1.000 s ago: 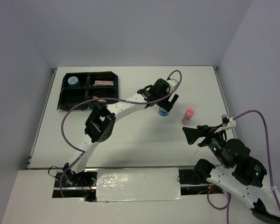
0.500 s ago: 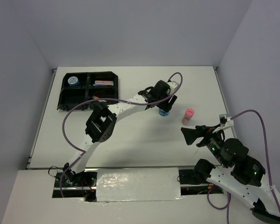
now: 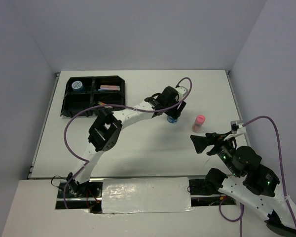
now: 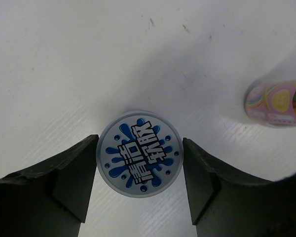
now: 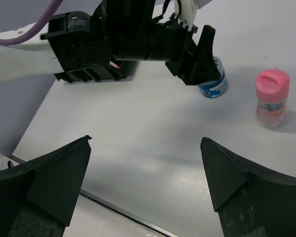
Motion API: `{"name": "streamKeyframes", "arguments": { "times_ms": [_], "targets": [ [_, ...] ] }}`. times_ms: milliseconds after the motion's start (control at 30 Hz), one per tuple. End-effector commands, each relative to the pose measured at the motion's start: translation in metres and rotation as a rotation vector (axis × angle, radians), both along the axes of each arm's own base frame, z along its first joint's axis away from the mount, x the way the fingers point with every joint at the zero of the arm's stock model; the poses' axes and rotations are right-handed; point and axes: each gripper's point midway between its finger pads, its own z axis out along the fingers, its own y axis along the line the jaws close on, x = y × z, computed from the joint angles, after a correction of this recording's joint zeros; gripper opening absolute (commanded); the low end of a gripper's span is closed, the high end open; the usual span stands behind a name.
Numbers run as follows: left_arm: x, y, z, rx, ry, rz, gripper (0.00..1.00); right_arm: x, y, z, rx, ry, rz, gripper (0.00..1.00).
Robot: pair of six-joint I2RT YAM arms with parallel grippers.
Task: Sort the stationery into containers
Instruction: Pick up the stationery from the center of the board, then place the stationery in the storage box.
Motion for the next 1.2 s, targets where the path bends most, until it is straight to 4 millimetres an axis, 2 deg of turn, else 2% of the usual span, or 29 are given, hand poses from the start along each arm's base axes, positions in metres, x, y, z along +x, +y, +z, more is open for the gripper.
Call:
{"name": "streamKeyframes", "arguments": {
  "times_ms": [0, 67, 100, 167, 200, 267, 300, 367, 400, 433, 467, 500, 533, 567, 633, 667, 700, 733, 767, 800, 867, 900, 933, 967, 1000, 1100, 1167],
  "targets": [
    [0.003, 0.012, 0.053, -0.049, -0.099, 0.058, 0.0, 0.003, 0.004, 0.006, 0.004, -0.028, 0.007, 1.0],
    [0.006, 0.021, 0.075, -0.072, -0.128, 0.096, 0.0, 0.003, 0.003, 0.007, 0.007, -0.031, 0.006, 1.0],
    [0.006, 0.026, 0.097, -0.098, -0.151, 0.107, 0.0, 0.002, 0.003, 0.008, 0.005, -0.033, 0.006, 1.0],
    [0.011, 0.038, 0.118, -0.124, -0.169, 0.145, 0.0, 0.003, 0.002, 0.008, 0.009, -0.036, 0.004, 1.0],
    [0.015, 0.049, 0.138, -0.144, -0.191, 0.176, 0.0, 0.003, 0.002, 0.008, 0.009, -0.036, 0.003, 1.0],
    [0.019, 0.067, 0.155, -0.142, -0.211, 0.234, 0.0, 0.003, 0.003, 0.008, 0.01, -0.037, 0.006, 1.0],
    [0.028, 0.088, 0.174, -0.153, -0.242, 0.307, 0.0, 0.003, 0.003, 0.007, 0.009, -0.036, 0.006, 1.0],
    [0.038, 0.119, 0.192, -0.146, -0.262, 0.407, 0.0, 0.003, 0.004, 0.007, 0.009, -0.036, 0.009, 1.0],
    [0.053, 0.155, 0.208, -0.159, -0.283, 0.525, 0.0, 0.003, 0.005, 0.007, 0.009, -0.036, 0.012, 1.0],
    [0.058, 0.177, 0.21, -0.144, -0.268, 0.581, 0.0, 0.003, 0.005, 0.007, 0.009, -0.037, 0.011, 1.0],
    [0.065, 0.197, 0.225, -0.165, -0.278, 0.634, 0.0, 0.003, 0.005, 0.007, 0.008, -0.038, 0.012, 1.0],
    [0.082, 0.238, 0.231, -0.169, -0.285, 0.748, 0.0, 0.004, 0.006, 0.007, 0.009, -0.04, 0.012, 1.0],
    [0.086, 0.262, 0.239, -0.167, -0.281, 0.809, 0.0, 0.005, 0.007, 0.006, 0.007, -0.038, 0.014, 1.0],
    [0.098, 0.301, 0.242, -0.178, -0.278, 0.911, 0.0, 0.005, 0.009, 0.006, 0.002, -0.039, 0.021, 1.0],
    [0.107, 0.34, 0.252, -0.197, -0.283, 1.005, 0.0, 0.006, 0.01, 0.003, -0.008, -0.033, 0.021, 1.0],
    [0.111, 0.355, 0.246, -0.186, -0.267, 1.04, 0.0, 0.007, 0.011, 0.003, -0.01, -0.032, 0.023, 1.0],
    [0.118, 0.385, 0.247, -0.196, -0.262, 1.102, 0.0, 0.007, 0.013, 0.001, -0.015, -0.03, 0.024, 1.0],
    [0.122, 0.397, 0.252, -0.216, -0.266, 1.117, 0.0, 0.008, 0.013, 0.001, -0.019, -0.029, 0.023, 1.0],
    [0.129, 0.403, 0.246, -0.231, -0.24, 1.107, 0.0, 0.008, 0.015, 0.0, -0.021, -0.028, 0.028, 1.0],
    [0.133, 0.427, 0.247, -0.247, -0.243, 1.152, 0.0, 0.009, 0.015, 0.0, -0.024, -0.028, 0.028, 1.0],
    [0.141, 0.444, 0.243, -0.27, -0.236, 1.169, 0.0, 0.01, 0.017, -0.002, -0.03, -0.024, 0.031, 1.0],
    [0.146, 0.464, 0.246, -0.3, -0.248, 1.194, 0.0, 0.009, 0.017, -0.001, -0.031, -0.024, 0.035, 1.0],
    [0.15, 0.47, 0.244, -0.319, -0.245, 1.188, 0.0, 0.009, 0.018, -0.002, -0.033, -0.021, 0.038, 1.0],
    [0.156, 0.487, 0.237, -0.347, -0.225, 1.195, 0.0, 0.01, 0.018, -0.002, -0.031, -0.022, 0.036, 1.0],
    [0.158, 0.494, 0.237, -0.361, -0.226, 1.201, 0.0, 0.01, 0.019, -0.003, -0.03, -0.021, 0.037, 1.0],
    [0.167, 0.506, 0.219, -0.379, -0.194, 1.193, 0.0, 0.01, 0.021, -0.004, -0.03, -0.021, 0.042, 1.0],
    [0.172, 0.508, 0.206, -0.376, -0.185, 1.187, 0.0, 0.011, 0.022, -0.005, -0.033, -0.019, 0.044, 1.0]
  ]
}}
